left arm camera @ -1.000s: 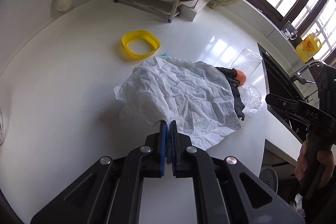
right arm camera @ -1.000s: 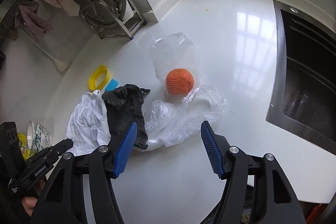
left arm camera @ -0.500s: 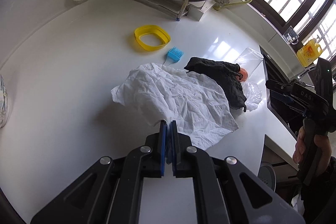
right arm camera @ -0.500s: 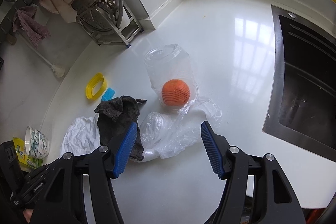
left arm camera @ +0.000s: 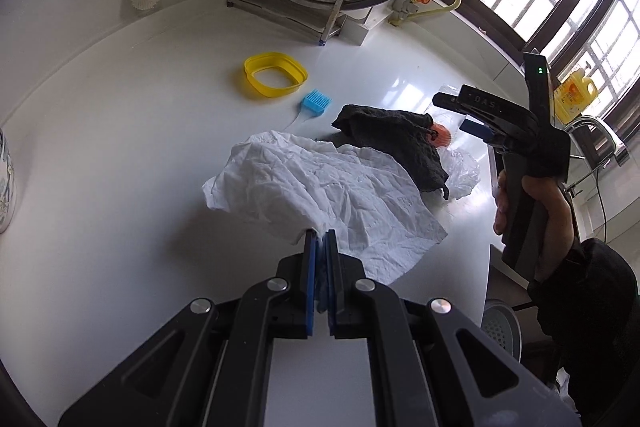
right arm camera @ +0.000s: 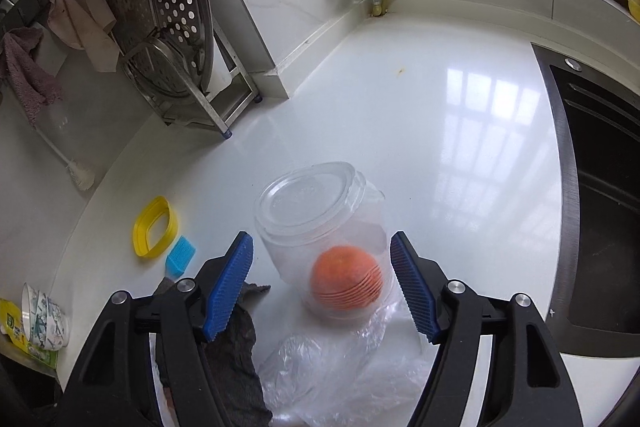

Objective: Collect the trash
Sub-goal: 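Grasp the white tissue with the left tool while the right tool grasps the clear jar, then carry the tissue and clear jar in both tools over the trash bin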

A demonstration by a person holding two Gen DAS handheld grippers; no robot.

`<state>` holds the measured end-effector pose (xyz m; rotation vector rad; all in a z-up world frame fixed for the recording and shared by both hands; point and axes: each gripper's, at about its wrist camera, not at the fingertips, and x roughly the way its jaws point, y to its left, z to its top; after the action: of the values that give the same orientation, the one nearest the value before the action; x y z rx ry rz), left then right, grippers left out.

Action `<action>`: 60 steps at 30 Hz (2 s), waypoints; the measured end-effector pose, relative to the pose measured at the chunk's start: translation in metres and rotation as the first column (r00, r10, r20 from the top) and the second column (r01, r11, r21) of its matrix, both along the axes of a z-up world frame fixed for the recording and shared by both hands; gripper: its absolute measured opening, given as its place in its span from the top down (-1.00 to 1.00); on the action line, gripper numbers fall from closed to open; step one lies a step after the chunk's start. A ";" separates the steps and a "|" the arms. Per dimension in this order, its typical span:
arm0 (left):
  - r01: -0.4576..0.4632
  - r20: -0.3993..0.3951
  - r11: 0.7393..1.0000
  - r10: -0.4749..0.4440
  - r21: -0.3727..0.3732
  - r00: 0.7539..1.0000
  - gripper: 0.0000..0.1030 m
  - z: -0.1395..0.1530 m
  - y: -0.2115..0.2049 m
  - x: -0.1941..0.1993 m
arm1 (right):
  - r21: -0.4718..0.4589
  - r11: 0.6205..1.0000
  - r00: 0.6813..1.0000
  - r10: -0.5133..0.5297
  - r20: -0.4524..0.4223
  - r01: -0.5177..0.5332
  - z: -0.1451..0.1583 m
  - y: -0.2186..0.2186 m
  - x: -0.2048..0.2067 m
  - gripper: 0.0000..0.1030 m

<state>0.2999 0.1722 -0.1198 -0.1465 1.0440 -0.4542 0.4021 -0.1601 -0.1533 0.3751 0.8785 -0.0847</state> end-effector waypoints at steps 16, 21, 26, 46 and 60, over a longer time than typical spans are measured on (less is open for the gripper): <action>-0.014 0.031 0.999 0.015 -0.030 0.999 0.90 0.007 0.007 -0.004 | -0.023 1.000 0.997 -0.006 0.082 0.008 0.018 -0.003 -0.001 -0.15; -0.012 0.058 0.999 0.014 -0.034 0.998 0.90 0.019 0.005 -0.007 | 0.004 1.000 0.992 -0.013 0.127 0.013 0.042 -0.011 -0.011 -0.14; -0.009 0.092 0.999 0.012 -0.036 0.996 0.90 0.036 0.002 -0.015 | 0.020 1.000 0.985 -0.001 0.173 -0.003 0.071 -0.012 -0.030 -0.14; 0.187 0.196 0.982 -0.176 -0.040 0.965 0.90 0.099 -0.101 -0.136 | 0.061 0.998 0.992 0.003 0.127 -0.011 0.098 -0.063 -0.258 -0.14; 0.352 0.081 0.936 -0.352 0.005 0.933 0.90 0.054 -0.218 -0.228 | 0.072 0.997 0.998 -0.037 -0.054 0.040 0.034 -0.118 -0.401 -0.14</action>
<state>0.0722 -0.0456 -0.0660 0.0529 0.9904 -0.7848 0.0006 -0.2785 -0.1198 0.4596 0.9281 -0.0988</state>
